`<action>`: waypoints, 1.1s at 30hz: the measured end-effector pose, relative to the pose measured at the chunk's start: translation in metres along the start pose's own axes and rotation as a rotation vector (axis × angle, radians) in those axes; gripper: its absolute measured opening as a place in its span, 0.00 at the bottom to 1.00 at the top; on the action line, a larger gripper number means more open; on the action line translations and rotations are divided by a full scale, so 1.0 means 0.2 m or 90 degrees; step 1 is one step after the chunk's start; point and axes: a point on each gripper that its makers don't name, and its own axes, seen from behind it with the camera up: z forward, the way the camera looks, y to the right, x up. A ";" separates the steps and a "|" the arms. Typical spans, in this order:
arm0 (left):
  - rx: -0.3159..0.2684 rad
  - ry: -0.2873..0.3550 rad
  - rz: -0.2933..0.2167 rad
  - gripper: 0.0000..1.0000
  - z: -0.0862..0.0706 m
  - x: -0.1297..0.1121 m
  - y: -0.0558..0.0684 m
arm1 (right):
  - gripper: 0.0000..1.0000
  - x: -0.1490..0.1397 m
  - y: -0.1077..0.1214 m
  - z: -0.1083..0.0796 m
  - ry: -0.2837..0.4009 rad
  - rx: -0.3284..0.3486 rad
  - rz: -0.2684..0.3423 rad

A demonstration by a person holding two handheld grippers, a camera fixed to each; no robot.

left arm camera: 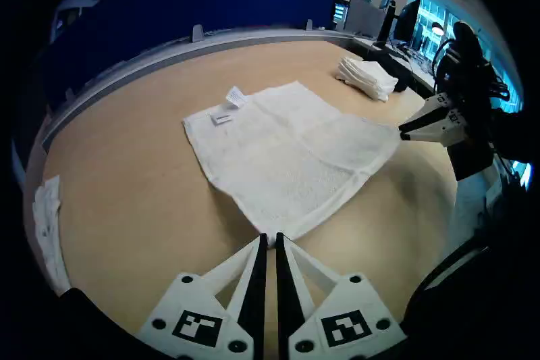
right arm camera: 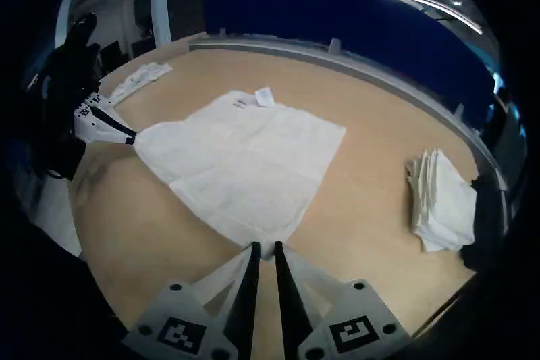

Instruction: Fold towel

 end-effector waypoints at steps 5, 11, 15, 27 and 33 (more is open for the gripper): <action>0.005 0.021 -0.022 0.09 -0.08 0.10 -0.02 | 0.17 0.10 0.00 -0.07 0.019 -0.001 0.000; -0.002 0.032 -0.049 0.09 -0.19 0.18 0.00 | 0.17 0.18 0.00 -0.17 0.029 0.004 -0.005; -0.013 0.035 -0.063 0.09 -0.27 0.22 0.03 | 0.17 0.19 -0.01 -0.23 0.026 0.008 -0.015; -0.011 0.028 -0.090 0.09 -0.31 0.21 0.04 | 0.16 0.25 -0.02 -0.27 0.030 0.016 -0.006; 0.007 0.028 -0.103 0.09 -0.26 0.28 -0.03 | 0.16 0.31 0.03 -0.20 0.023 0.011 -0.027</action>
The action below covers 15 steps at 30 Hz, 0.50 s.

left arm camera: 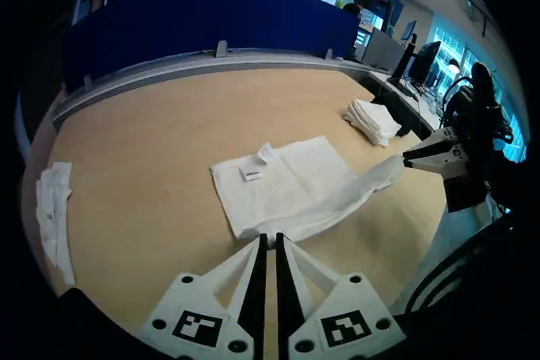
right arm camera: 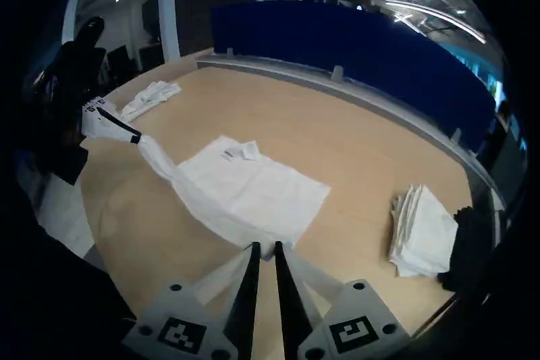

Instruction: Fold towel

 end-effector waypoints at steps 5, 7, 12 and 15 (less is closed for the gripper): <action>0.008 -0.004 0.001 0.09 0.09 0.07 -0.04 | 0.16 0.07 0.08 0.09 -0.003 -0.007 -0.020; 0.011 -0.008 0.001 0.09 0.14 0.10 -0.07 | 0.16 0.10 0.12 0.14 -0.004 -0.009 -0.023; 0.022 -0.022 0.000 0.09 0.26 0.14 -0.15 | 0.16 0.14 0.21 0.27 -0.010 -0.013 -0.017; 0.028 -0.031 -0.005 0.09 0.33 0.14 -0.21 | 0.16 0.14 0.26 0.35 -0.018 -0.016 -0.009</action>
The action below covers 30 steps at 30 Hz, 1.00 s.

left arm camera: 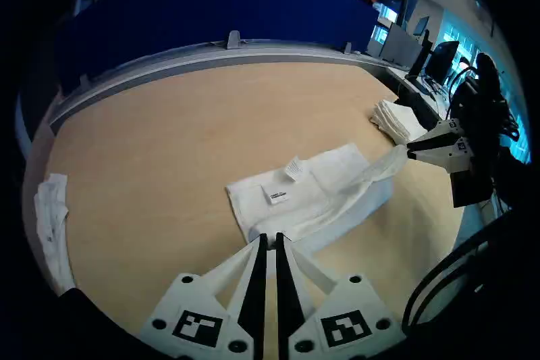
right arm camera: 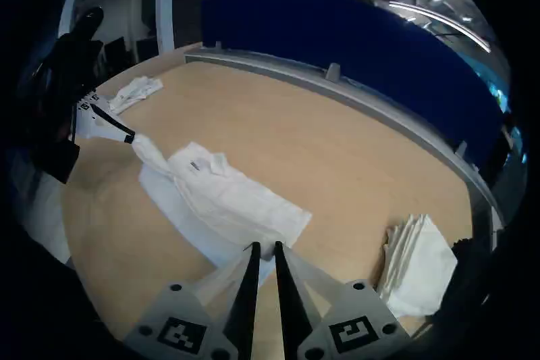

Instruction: Fold towel

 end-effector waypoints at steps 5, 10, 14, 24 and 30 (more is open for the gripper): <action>-0.001 -0.015 -0.010 0.09 0.10 0.00 -0.05 | 0.16 -0.02 0.03 0.09 -0.013 0.003 0.020; 0.001 -0.033 -0.008 0.09 0.19 -0.03 -0.08 | 0.16 -0.07 0.05 0.17 -0.032 0.002 0.031; 0.009 -0.041 -0.003 0.09 0.26 -0.04 -0.11 | 0.16 -0.09 0.06 0.23 -0.042 -0.002 0.036; 0.047 -0.041 -0.001 0.25 0.37 -0.04 -0.20 | 0.25 -0.08 0.12 0.34 -0.041 -0.045 0.043; 0.068 -0.031 0.002 0.33 0.38 -0.02 -0.25 | 0.57 -0.09 0.15 0.35 -0.035 -0.064 0.049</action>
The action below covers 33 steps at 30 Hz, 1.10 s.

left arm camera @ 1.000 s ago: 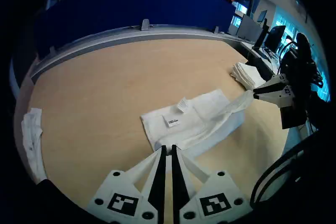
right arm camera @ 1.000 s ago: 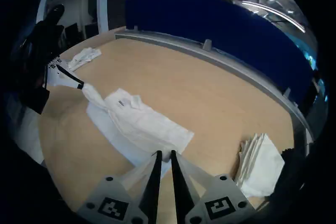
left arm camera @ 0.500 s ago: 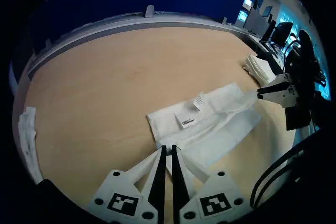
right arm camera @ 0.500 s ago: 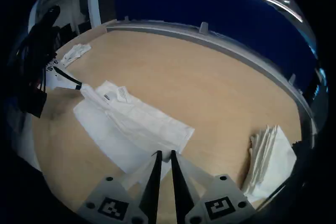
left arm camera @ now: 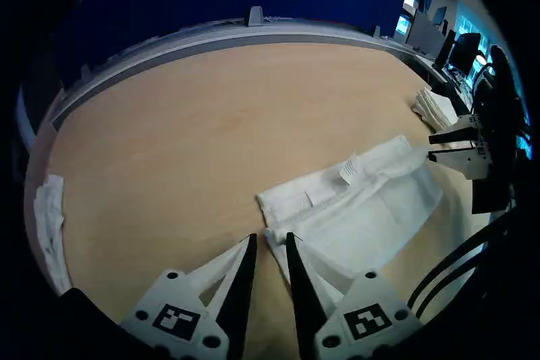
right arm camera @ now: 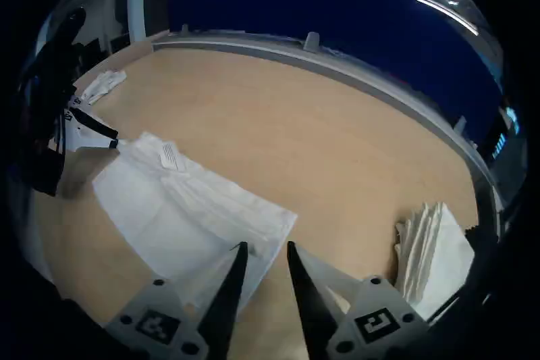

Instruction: Fold towel

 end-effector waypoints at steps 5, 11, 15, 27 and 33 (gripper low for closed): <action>0.017 0.010 -0.010 0.42 -0.01 0.02 -0.05 | 0.73 0.02 0.06 -0.01 0.017 -0.031 0.012; 0.048 0.025 -0.015 0.61 -0.03 0.06 -0.13 | 0.90 0.06 0.10 -0.04 0.036 -0.054 0.011; 0.047 0.031 -0.010 0.78 -0.05 0.07 -0.14 | 0.94 0.07 0.09 -0.07 0.044 -0.056 0.007; 0.031 0.041 -0.008 0.85 -0.16 0.03 -0.08 | 0.95 0.00 0.02 -0.16 0.049 -0.035 0.033; 0.039 0.042 -0.010 0.85 -0.26 -0.08 -0.07 | 0.95 -0.08 -0.01 -0.20 0.037 -0.029 0.033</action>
